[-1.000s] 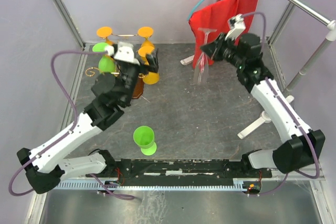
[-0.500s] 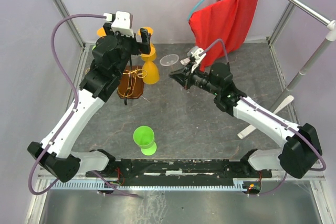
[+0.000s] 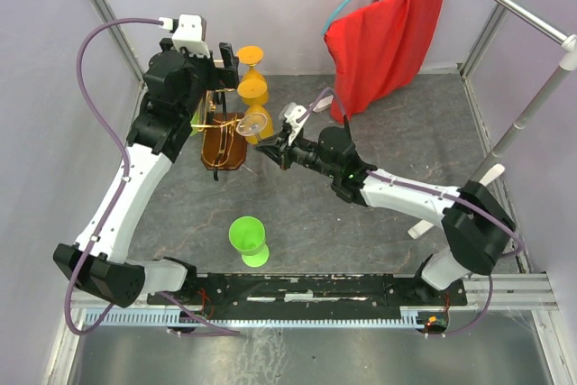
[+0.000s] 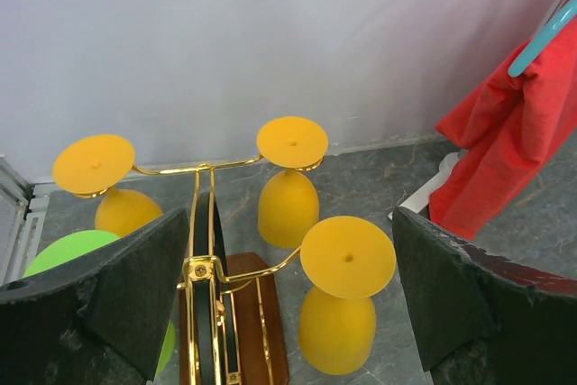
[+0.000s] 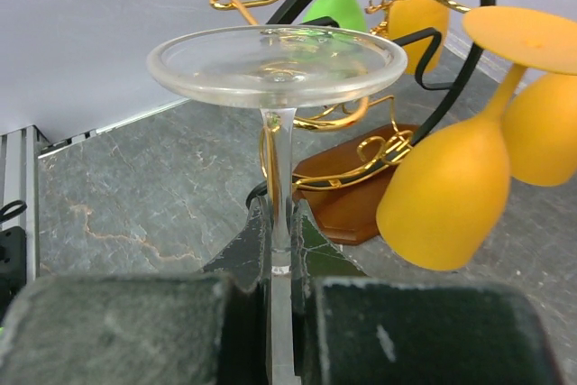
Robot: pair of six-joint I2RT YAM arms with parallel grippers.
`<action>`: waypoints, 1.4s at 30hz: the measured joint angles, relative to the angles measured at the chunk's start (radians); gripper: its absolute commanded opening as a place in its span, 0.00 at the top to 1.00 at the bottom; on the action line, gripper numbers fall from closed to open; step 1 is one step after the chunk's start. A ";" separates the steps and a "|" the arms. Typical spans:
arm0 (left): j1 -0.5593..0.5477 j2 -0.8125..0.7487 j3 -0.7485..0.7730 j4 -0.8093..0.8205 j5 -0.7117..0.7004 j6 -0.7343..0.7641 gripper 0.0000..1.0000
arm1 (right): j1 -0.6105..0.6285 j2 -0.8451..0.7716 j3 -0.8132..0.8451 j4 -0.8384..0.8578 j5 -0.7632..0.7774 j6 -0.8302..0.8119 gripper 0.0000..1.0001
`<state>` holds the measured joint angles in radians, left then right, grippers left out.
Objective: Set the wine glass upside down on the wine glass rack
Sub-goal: Turn the wine glass upside down at the wine rack.
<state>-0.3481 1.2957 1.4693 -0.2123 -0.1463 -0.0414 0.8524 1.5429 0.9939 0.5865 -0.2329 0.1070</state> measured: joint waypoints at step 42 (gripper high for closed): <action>0.105 -0.027 0.004 -0.036 0.030 0.001 0.01 | 0.071 0.343 0.103 0.402 0.283 0.058 0.99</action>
<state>-0.2436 1.2686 1.4734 -0.2485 -0.1165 -0.0406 0.9230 1.8858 1.0969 0.9890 0.0505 0.1654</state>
